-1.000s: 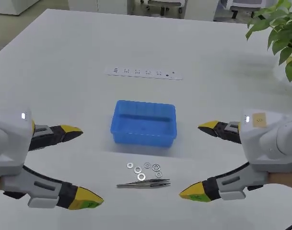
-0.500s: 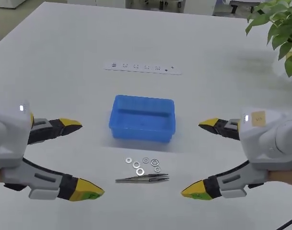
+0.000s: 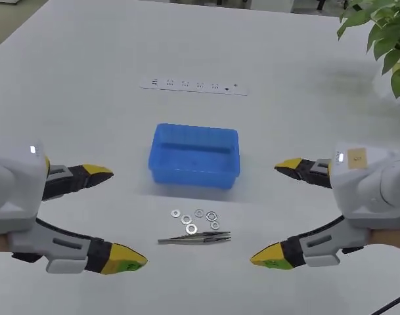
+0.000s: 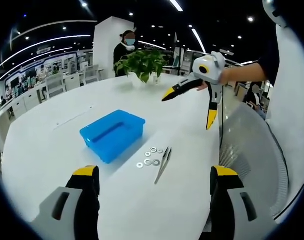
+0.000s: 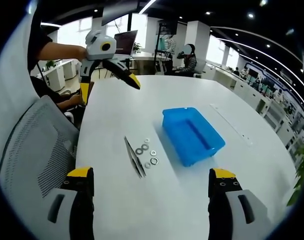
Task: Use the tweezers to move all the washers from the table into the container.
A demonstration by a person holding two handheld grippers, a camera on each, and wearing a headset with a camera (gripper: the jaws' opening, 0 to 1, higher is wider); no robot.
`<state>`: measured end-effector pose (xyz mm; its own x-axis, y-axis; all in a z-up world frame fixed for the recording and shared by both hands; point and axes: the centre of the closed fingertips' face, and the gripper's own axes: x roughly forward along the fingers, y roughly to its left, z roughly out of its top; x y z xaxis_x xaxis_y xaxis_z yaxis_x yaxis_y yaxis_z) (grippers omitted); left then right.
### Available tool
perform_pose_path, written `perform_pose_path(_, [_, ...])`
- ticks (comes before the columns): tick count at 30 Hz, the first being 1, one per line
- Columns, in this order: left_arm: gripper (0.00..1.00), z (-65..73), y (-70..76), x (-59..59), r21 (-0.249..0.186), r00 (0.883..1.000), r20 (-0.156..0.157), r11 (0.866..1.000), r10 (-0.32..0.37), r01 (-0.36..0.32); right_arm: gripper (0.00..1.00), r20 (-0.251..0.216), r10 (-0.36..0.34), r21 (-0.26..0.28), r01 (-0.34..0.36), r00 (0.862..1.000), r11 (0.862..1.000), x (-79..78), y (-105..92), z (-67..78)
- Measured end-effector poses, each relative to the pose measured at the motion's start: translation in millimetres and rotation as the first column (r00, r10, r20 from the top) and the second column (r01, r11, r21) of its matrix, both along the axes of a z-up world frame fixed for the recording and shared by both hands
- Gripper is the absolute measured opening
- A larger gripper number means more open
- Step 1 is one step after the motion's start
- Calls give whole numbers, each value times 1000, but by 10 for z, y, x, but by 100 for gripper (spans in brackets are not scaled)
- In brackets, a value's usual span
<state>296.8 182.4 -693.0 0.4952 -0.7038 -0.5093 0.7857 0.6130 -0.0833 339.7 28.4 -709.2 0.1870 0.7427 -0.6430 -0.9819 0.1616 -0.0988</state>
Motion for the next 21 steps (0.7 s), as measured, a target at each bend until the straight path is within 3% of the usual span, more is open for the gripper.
perform_pose_path(10, [96,-18,43,2,11,1000,1,1000,20,-20,95,-2,11,4,-11,1000,1000,-37,34,8])
perform_pose_path(13, [96,18,28,25,4,999,34,1000,23,-23,95,-6,17,-3,-17,1000,1000,-49,36,-16])
perform_pose_path(21, [94,-105,-28,35,26,1000,20,1000,9,-10,90,-27,28,-8,-28,999,1000,-54,83,-99])
